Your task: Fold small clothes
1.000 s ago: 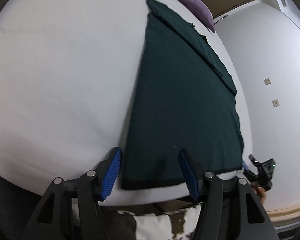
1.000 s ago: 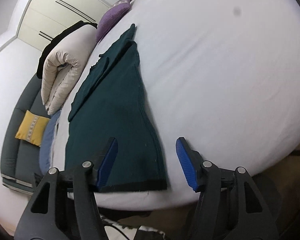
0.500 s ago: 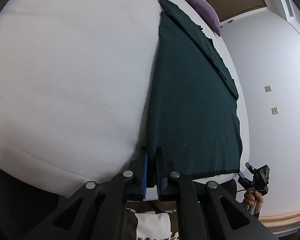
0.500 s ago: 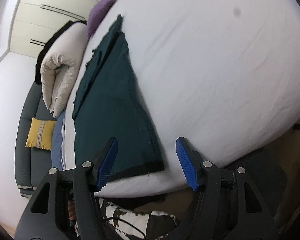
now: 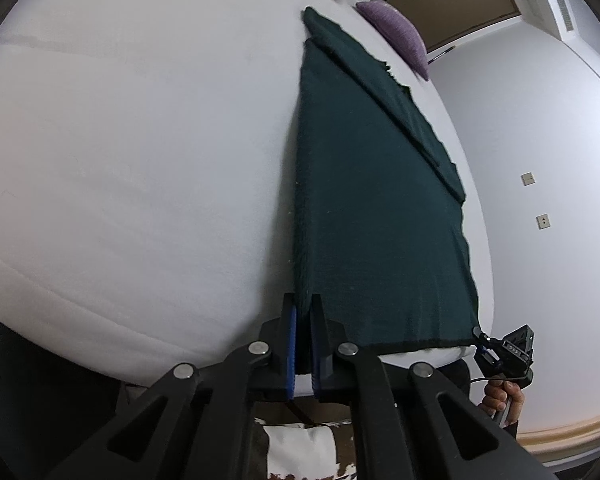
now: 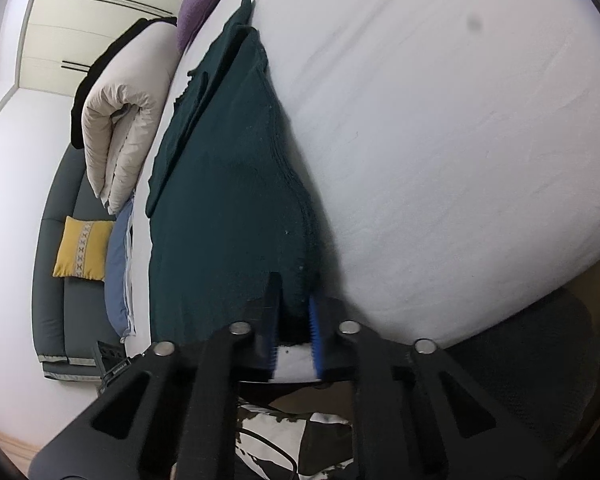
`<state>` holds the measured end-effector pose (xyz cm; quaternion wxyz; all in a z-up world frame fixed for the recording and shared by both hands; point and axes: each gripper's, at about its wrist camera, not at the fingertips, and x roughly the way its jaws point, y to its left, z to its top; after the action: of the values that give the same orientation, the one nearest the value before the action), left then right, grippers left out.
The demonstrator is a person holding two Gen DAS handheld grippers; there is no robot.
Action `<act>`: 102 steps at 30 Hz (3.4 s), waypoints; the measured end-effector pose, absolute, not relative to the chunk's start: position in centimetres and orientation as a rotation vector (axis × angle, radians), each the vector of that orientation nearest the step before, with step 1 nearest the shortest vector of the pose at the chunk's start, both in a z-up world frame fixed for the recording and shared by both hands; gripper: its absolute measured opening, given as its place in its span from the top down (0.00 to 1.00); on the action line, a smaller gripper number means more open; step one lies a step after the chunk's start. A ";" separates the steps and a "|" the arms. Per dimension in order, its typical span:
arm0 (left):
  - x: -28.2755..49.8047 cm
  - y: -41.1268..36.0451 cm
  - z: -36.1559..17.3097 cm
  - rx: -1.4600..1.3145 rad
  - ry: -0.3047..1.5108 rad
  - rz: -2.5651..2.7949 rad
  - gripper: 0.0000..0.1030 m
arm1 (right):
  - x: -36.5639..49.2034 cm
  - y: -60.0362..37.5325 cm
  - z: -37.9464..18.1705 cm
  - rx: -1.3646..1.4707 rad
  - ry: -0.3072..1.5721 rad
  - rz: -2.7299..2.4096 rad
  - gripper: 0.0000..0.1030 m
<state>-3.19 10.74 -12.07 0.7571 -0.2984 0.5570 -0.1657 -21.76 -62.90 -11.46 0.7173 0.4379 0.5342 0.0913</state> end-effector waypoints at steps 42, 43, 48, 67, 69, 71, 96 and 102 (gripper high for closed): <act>33.2 7.9 -6.8 -0.804 0.906 -0.295 0.95 | 19.9 -60.1 -4.2 0.931 0.878 0.147 0.93; 34.7 7.5 -7.7 -0.803 0.919 -0.285 0.95 | 20.7 -59.8 -5.1 0.924 0.889 0.132 0.93; 38.4 6.4 -11.0 -0.734 0.966 -0.231 0.94 | 25.5 -59.7 -8.6 0.915 0.914 0.054 0.93; 29.9 5.6 -10.5 -0.433 0.941 -0.128 0.50 | 23.3 -57.1 -7.1 0.520 0.913 -0.004 0.44; 28.7 5.0 -10.6 -0.393 0.934 -0.122 0.50 | 21.7 -55.7 -7.1 0.444 0.935 0.012 0.52; 27.7 4.6 -10.9 -0.349 0.926 -0.108 0.50 | 20.2 -54.4 -7.8 0.354 0.957 0.005 0.55; 23.8 3.8 -11.8 -0.232 0.950 -0.102 0.94 | 10.2 -55.8 -9.2 0.291 0.978 -0.006 0.95; 22.9 4.7 -12.7 -0.279 0.952 -0.080 0.93 | 9.4 -57.0 -8.1 0.370 0.933 -0.025 0.96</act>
<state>22.95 4.69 -12.68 0.8787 -0.1336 0.4567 -0.0383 9.37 -57.03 -8.10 0.8766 0.1775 0.4471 -0.0118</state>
